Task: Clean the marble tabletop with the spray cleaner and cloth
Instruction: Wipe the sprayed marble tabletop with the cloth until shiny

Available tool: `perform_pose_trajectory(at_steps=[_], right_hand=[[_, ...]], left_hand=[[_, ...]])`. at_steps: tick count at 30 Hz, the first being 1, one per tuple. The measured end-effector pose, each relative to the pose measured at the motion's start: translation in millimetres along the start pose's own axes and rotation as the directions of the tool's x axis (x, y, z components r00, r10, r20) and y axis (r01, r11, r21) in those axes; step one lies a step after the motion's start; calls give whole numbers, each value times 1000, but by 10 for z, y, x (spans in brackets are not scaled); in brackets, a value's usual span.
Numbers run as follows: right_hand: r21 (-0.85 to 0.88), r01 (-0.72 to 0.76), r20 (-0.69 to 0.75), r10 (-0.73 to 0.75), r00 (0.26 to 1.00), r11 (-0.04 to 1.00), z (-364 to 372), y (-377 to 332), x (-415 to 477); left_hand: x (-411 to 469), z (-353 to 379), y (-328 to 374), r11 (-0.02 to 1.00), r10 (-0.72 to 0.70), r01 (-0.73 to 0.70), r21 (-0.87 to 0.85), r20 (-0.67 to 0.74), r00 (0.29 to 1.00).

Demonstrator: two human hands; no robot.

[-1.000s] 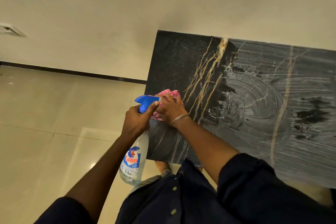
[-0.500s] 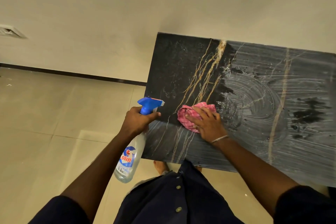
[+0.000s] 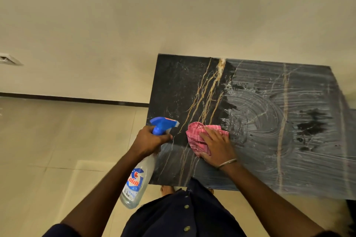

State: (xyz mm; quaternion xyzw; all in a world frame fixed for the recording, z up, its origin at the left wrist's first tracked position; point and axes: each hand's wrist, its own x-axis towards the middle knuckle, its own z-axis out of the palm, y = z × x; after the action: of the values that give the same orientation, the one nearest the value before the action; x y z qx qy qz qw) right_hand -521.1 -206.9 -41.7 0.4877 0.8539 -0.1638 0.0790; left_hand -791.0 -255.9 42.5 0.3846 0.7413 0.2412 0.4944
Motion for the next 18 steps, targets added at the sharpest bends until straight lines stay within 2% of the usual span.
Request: perform_pose_trajectory(at_steps=[3,7,8,9,11,12,13,14,16,18], right_hand=[[77,-49,-127,58,990,996,55,-63,23],[182,-84,-180,118,977,980,9,-115,116],[256,-88,-203,143,969,963,-41,-135,119],[373,-95,-232,192,953,923,-85,-133,125],[637,-135,-231,354,906,759,-163,-58,129],[715,-152,-209,416,885,683,-182,-1,122],[732,-146,-212,425,880,666,-191,44,109],[706,-139,-215,397,892,695,-208,51,86],[603,-122,-208,303,930,788,-190,-9,52],[426,-153,-191,254,948,892,-146,-144,45]], left_hand=[[6,5,46,999,16,-16,28,0,1000],[-16,41,123,997,60,-60,45,8,998],[-24,57,150,996,76,-76,45,14,997],[-26,71,177,995,91,-92,46,22,996],[-23,96,227,992,116,-117,39,43,992],[-21,102,246,992,122,-123,36,50,991],[-20,112,264,991,126,-127,35,54,991],[-15,120,275,991,126,-128,37,57,990],[-18,138,305,990,133,-136,41,65,989],[-12,165,347,986,153,-157,51,74,985]])
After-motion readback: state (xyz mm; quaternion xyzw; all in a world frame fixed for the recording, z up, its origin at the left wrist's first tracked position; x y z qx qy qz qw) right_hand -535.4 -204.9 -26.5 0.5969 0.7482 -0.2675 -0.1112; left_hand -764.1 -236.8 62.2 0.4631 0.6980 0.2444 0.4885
